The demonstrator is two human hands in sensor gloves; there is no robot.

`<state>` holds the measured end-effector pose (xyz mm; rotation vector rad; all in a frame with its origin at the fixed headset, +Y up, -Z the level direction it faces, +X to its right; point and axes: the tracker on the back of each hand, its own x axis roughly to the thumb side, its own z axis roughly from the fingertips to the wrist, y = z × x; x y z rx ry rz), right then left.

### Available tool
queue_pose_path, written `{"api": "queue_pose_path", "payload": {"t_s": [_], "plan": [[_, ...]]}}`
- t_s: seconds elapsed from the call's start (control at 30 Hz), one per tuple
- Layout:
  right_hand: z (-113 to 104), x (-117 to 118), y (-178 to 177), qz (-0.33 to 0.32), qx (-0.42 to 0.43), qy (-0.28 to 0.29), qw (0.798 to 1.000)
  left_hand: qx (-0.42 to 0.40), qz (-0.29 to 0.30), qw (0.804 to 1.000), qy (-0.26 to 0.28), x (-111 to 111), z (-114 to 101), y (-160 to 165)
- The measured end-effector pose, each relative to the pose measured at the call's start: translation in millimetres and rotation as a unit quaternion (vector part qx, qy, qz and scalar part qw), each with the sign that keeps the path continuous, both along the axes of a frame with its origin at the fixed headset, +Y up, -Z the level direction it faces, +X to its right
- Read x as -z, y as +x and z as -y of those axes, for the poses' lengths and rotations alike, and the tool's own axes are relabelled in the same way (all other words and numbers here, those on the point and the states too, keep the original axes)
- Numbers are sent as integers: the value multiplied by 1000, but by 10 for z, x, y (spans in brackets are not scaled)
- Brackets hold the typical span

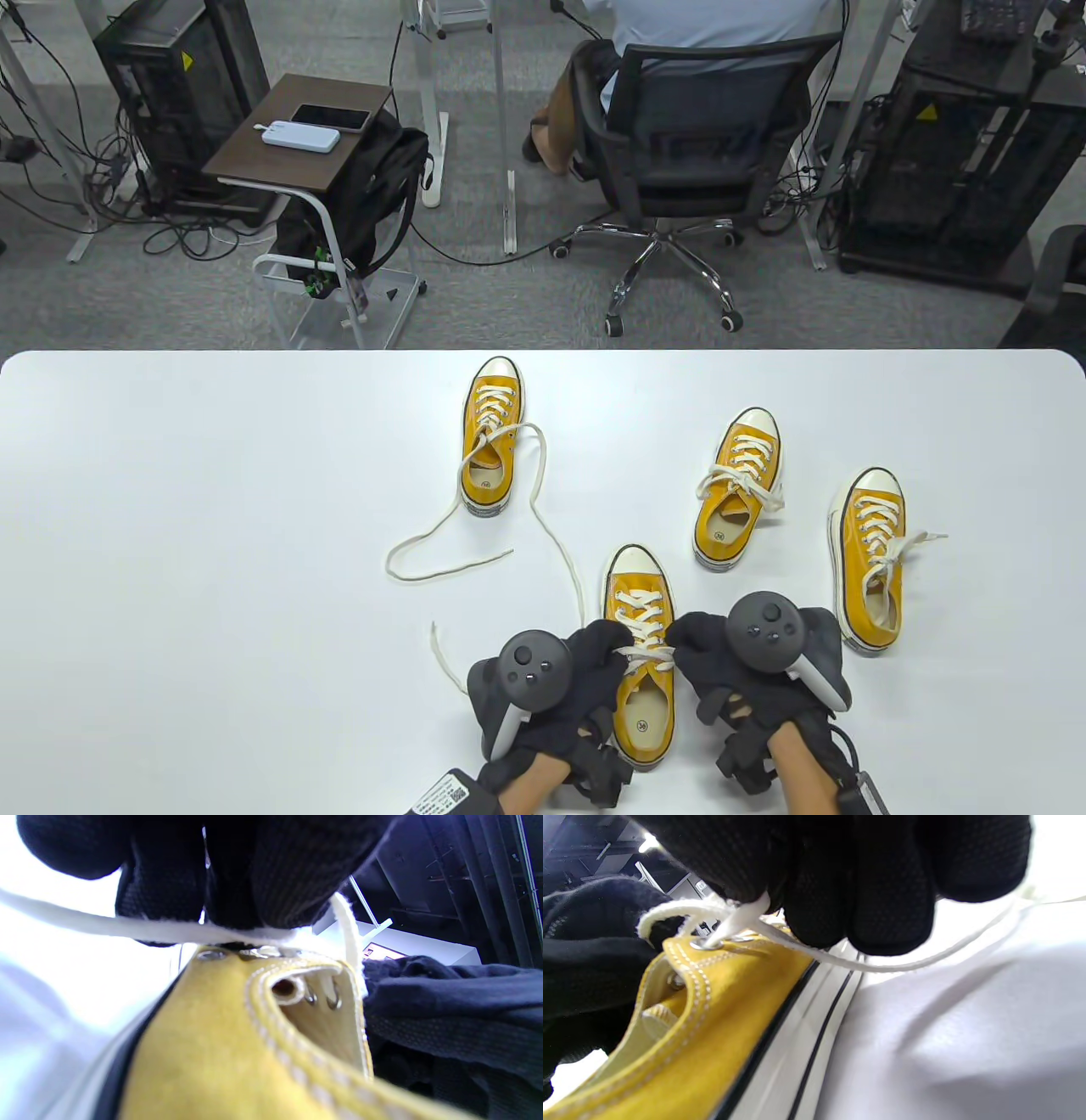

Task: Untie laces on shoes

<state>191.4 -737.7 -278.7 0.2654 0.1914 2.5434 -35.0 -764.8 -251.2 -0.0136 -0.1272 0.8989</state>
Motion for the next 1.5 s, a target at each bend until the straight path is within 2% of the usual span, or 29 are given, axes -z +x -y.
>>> {"api": "queue_pose_path", "payload": {"t_s": [0.23,0.4,0.57,0.7,0.87,1.0,1.17,1.27,1.37,1.5], "plan": [[7,3,-22,-22,-8,-14,1000,2,2,1000,12,-12,-34,10],[-22,-9,-87,-10,-70,24,997,0,-1,1000,10,-2,-6,2],[-13,-7,9,-8,1,-2,1000,-15,-2,1000,5,6,-1,-20],[22,2,-22,-15,-8,-11,1000,-16,16,1000,17,11,-9,0],[6,-2,-88,-13,4,21,1000,-17,1,999,40,12,-43,2],[-44,-15,-84,-2,22,78,997,-39,-4,999,31,27,-41,-25],[-32,-28,-110,-18,11,63,998,-42,3,999,30,28,-24,-25],[-25,-38,-157,-35,-36,56,997,-36,5,999,29,29,-24,-22],[-62,-54,-156,-17,-42,82,996,-38,0,999,28,33,-13,-41],[-59,-46,-87,-3,-37,75,996,-44,-13,999,15,36,-5,-83]]}}
